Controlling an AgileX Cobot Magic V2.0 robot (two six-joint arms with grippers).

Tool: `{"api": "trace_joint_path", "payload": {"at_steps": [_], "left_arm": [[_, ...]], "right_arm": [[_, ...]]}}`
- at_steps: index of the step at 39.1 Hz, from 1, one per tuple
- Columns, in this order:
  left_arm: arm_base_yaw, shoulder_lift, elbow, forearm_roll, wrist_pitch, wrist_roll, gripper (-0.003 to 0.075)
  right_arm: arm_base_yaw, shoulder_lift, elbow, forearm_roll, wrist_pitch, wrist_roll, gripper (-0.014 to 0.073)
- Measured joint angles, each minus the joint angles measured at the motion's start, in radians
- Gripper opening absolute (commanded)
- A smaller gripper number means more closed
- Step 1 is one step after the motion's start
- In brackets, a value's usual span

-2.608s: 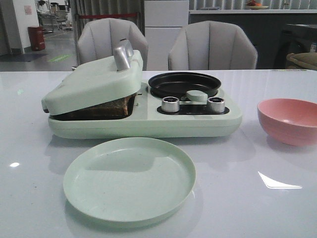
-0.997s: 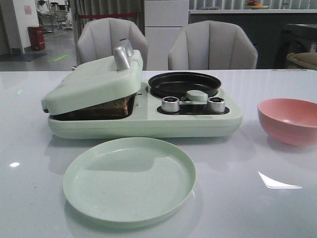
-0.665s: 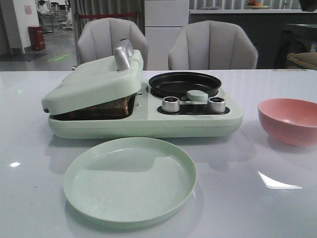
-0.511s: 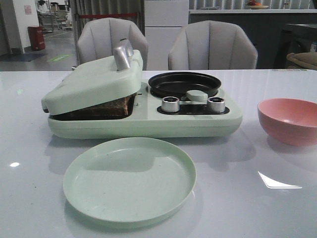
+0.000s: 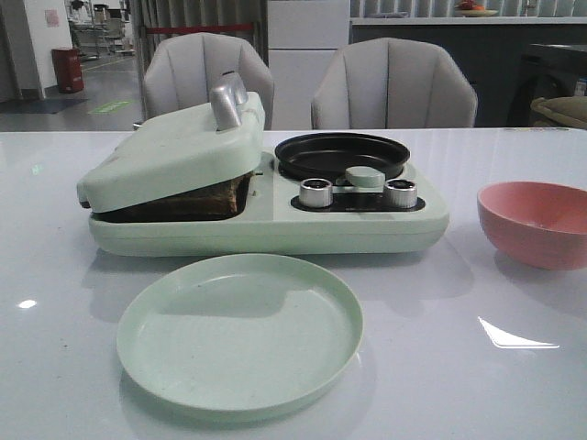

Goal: Make breakfast with bread and shrimp
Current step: 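Release the lid handle and raise the left gripper away, then lower the right gripper and grasp the rim of the pink bowl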

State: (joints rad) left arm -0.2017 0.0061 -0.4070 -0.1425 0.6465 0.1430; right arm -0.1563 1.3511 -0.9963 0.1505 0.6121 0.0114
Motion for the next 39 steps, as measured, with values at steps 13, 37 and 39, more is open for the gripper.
{"api": "trace_joint_path", "payload": {"at_steps": [13,37,39], "left_arm": [[0.0,0.0,0.0,0.0,0.0,0.0,0.0114],[0.0,0.0,0.0,0.0,0.0,0.0,0.0114],[0.0,0.0,0.0,0.0,0.0,0.0,0.0114]], "right_arm": [[-0.027,0.267,-0.147,0.062,0.046,-0.053,0.0603],[-0.027,0.587,-0.317,0.154,0.07,-0.133,0.0192],[-0.027,0.592,-0.317,0.154,0.071,-0.133,0.0127]]}}
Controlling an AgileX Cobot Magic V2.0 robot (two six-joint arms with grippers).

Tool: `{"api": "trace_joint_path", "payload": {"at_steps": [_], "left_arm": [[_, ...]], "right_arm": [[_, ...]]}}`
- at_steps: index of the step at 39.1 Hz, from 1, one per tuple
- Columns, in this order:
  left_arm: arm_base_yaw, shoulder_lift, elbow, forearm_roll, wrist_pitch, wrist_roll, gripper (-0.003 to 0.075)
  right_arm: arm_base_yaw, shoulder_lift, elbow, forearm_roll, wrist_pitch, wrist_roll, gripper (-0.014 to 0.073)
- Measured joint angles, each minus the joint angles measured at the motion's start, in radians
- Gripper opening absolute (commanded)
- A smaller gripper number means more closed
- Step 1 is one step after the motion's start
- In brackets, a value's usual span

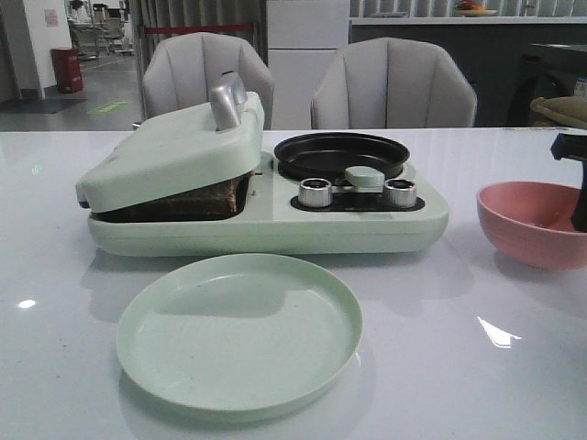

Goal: Make breakfast with bread and shrimp
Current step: 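Lower the right gripper and grasp the rim of the pink bowl, then lift the pink bowl with the right gripper over the frying pan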

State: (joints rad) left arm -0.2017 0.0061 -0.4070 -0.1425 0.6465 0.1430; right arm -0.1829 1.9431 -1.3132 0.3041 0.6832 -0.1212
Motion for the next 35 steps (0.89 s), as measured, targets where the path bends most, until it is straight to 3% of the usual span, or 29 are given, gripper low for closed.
{"api": "trace_joint_path", "payload": {"at_steps": [24,35], "left_arm": [[0.0,0.0,0.0,0.0,0.0,0.0,0.0114],[0.0,0.0,0.0,0.0,0.0,0.0,0.0114]], "right_arm": [[-0.004,-0.042,-0.002,0.035,-0.005,0.0,0.0143],[0.046,-0.104,-0.094,0.076,-0.009,-0.062,0.0143]]}}
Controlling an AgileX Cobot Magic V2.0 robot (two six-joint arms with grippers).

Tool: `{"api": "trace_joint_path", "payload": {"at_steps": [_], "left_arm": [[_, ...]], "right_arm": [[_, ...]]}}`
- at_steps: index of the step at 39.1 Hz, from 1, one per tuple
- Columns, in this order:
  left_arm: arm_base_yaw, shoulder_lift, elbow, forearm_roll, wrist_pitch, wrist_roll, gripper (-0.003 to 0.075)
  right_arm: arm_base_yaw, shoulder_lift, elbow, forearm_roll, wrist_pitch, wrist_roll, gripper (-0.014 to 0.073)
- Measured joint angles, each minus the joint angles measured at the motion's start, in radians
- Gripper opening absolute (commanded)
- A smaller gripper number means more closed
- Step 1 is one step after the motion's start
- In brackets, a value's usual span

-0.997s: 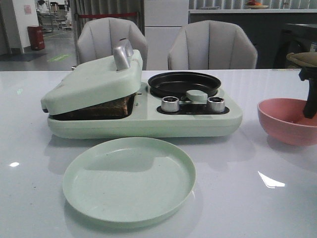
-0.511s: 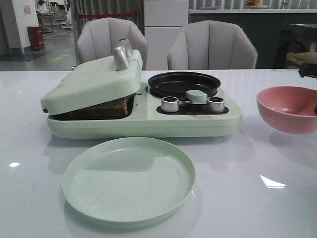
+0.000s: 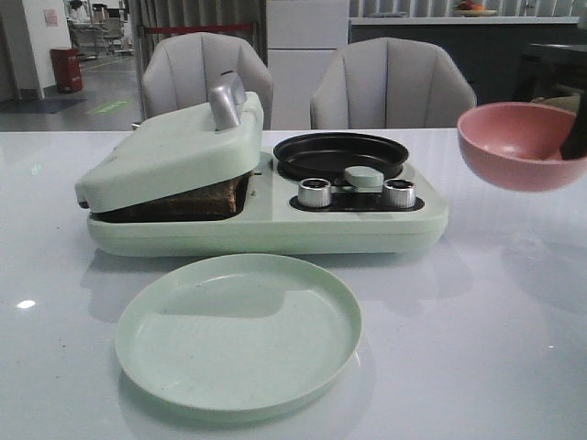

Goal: Make breakfast with bread and shrimp
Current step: 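Lift the pink bowl with the right gripper over the frying pan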

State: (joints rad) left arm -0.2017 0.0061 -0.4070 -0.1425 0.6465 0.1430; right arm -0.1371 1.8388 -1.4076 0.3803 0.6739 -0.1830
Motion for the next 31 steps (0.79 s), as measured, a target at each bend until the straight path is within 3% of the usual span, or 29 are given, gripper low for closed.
{"api": "trace_joint_path", "payload": {"at_steps": [10,25,31], "left_arm": [[0.0,0.0,0.0,0.0,0.0,0.0,0.0114],[0.0,0.0,0.0,-0.002,0.0,0.0,0.0114],[0.0,0.0,0.0,0.0,0.0,0.0,0.0114]], "right_arm": [[0.145,-0.028,-0.102,0.064,-0.095,-0.022,0.0143],[0.338,0.054,-0.085,0.093,-0.53,-0.088,0.0143],[0.39,0.061,0.0,0.074,-0.868,-0.09,0.0143]]}}
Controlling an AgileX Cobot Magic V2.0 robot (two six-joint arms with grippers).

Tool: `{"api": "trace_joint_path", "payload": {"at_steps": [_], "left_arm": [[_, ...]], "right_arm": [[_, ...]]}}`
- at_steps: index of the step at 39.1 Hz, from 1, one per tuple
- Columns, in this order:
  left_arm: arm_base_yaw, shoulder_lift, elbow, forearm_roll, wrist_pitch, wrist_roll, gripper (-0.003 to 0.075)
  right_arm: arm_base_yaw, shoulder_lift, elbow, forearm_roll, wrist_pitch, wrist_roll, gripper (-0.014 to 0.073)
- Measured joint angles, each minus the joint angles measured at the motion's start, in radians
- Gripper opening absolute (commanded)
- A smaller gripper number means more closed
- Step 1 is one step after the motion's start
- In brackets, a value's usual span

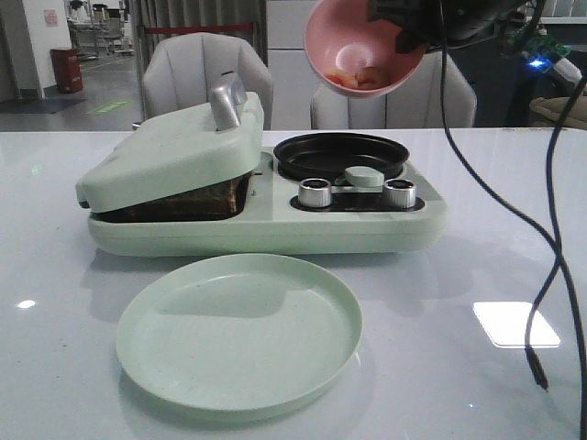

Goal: Make breakfast with bread and shrimp
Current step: 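Lift the pink bowl with the right gripper over the frying pan, then tilt the bowl with the right gripper to pour shrimp into the pan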

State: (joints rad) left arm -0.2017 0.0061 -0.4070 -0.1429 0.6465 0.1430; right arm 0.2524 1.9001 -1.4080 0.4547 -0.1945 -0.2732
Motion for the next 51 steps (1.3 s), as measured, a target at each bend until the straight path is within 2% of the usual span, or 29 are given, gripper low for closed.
{"api": "trace_joint_path", "payload": {"at_steps": [6,10,14,17,21,24,33,42,48,51], "left_arm": [[0.0,0.0,0.0,0.0,0.0,0.0,0.0114],[0.0,0.0,0.0,0.0,0.0,0.0,0.0114],[0.0,0.0,0.0,0.0,0.0,0.0,0.0114],[0.0,0.0,0.0,0.0,0.0,0.0,0.0114],[0.0,0.0,0.0,0.0,0.0,0.0,0.0114],[0.0,0.0,0.0,0.0,0.0,0.0,0.0114],[0.0,0.0,0.0,0.0,0.0,0.0,0.0114],[0.0,0.0,0.0,0.0,0.0,0.0,0.0114],[0.0,0.0,0.0,0.0,0.0,0.0,0.0114],[0.0,0.0,0.0,0.0,0.0,0.0,0.0114]], "right_arm": [[0.03,0.044,0.108,-0.037,-0.376,0.0,0.0143],[0.033,0.091,0.164,-0.118,-0.616,0.0,0.0143],[0.033,0.14,0.195,-0.215,-0.796,0.0,0.0143],[0.033,0.173,0.199,-0.29,-0.867,-0.002,0.0143],[0.037,0.209,0.199,-0.344,-0.91,-0.01,0.0143],[0.037,0.227,0.199,-0.367,-0.921,-0.067,0.0143],[0.037,0.248,0.199,-0.525,-0.922,-0.413,0.0143],[0.039,0.248,0.186,-0.573,-0.924,-0.583,0.0143],[0.039,0.248,0.166,-0.563,-0.926,-0.596,0.0143],[0.04,0.248,0.156,-0.504,-0.926,-0.473,0.0143]]}}
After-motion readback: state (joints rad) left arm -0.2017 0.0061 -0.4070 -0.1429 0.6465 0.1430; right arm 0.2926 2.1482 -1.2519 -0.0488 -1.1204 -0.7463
